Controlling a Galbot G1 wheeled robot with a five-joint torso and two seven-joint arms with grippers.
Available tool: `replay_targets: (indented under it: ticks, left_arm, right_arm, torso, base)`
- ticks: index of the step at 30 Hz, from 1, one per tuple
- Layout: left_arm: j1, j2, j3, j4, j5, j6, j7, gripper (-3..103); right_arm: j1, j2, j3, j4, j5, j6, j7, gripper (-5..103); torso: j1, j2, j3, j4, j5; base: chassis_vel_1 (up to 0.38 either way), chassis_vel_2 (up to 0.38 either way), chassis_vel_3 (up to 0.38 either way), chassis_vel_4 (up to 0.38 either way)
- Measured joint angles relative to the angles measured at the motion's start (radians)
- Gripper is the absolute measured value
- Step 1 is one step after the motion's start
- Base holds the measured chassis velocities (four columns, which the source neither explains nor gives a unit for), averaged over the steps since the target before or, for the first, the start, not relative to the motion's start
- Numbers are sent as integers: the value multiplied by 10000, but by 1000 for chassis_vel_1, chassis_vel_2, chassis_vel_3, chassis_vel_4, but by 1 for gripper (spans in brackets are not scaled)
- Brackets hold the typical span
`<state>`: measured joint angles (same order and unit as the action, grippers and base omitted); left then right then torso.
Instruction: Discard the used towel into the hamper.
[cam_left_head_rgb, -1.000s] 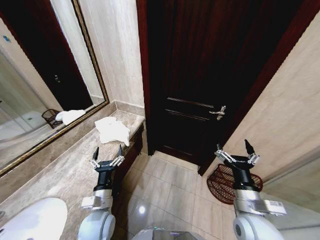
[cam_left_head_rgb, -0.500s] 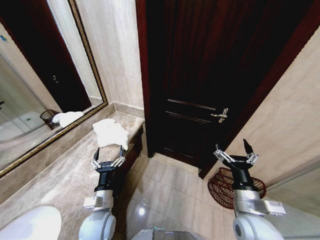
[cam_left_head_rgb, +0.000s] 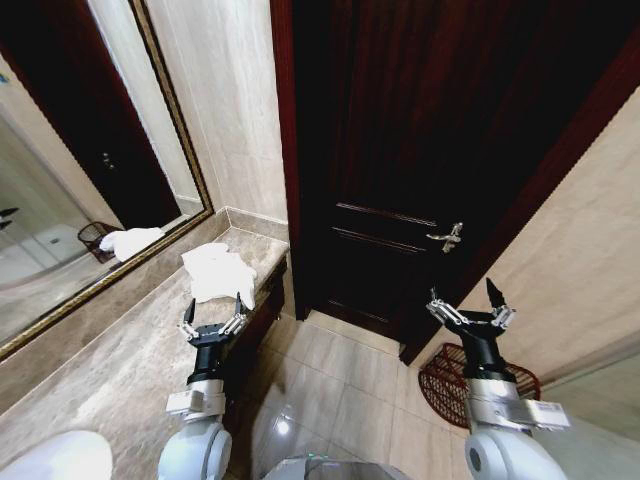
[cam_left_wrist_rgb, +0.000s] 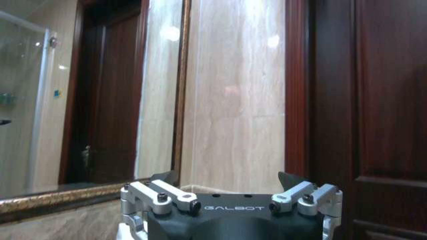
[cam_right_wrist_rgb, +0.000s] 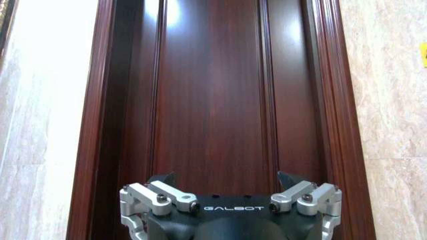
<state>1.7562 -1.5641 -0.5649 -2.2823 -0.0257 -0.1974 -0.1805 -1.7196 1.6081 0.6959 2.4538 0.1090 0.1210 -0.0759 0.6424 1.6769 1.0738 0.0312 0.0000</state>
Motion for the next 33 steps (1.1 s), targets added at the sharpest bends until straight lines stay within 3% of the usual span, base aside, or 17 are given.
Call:
replay_targets:
  ticks: [10,13,14,18,19,22,33]
  left_arm:
    - [-337,490,-317,18,-898,909,-362,100]
    - [-654,969,-544,123,-1612,1825,-373,100]
    - [-654,969,-544,123,-1612,1825,-373,100]
    - [-1606,2000,-908,540,-3316,3633,-318,100]
    - [-1606,2000,-908,540,-3316,3633,-318,100]
    - [-2697,2607,-1086,1219,-4478,4654,-449,100]
    - [-4527,3575,-800,3145,-5856,5631,-993,100]
  right_arm:
    - [33,0,2,-57,0,6,18,100]
    - [31,0,-105,-52,23,-206,295,100]
    - [31,0,-105,-52,23,-206,295,100]
    - [64,-114,-121,-152,-1,-259,347,100]
    - [64,-114,-121,-152,-1,-259,347,100]
    - [58,-162,-94,-203,-84,-62,347,100]
    - [-141,-85,-73,-348,-647,122,384,100]
  torso:
    - [-2,-2,-2,1,-1]
    - [-2,-3,-2,0,0]
    - [-2,-3,-2,0,0]
    - [-1,-6,-2,1,0]
    - [-1,-6,-2,1,0]
    - [-1,-7,-3,-1,-3]
    - [-5,-7,-4,1,-3]
  base:
    - [-75,69,64,-64]
    - [-71,62,68,-54]
    - [-67,52,70,-54]
    - [-59,60,50,-49]
    - [-33,65,28,-43]
    - [0,0,0,0]
    - [0,0,0,0]
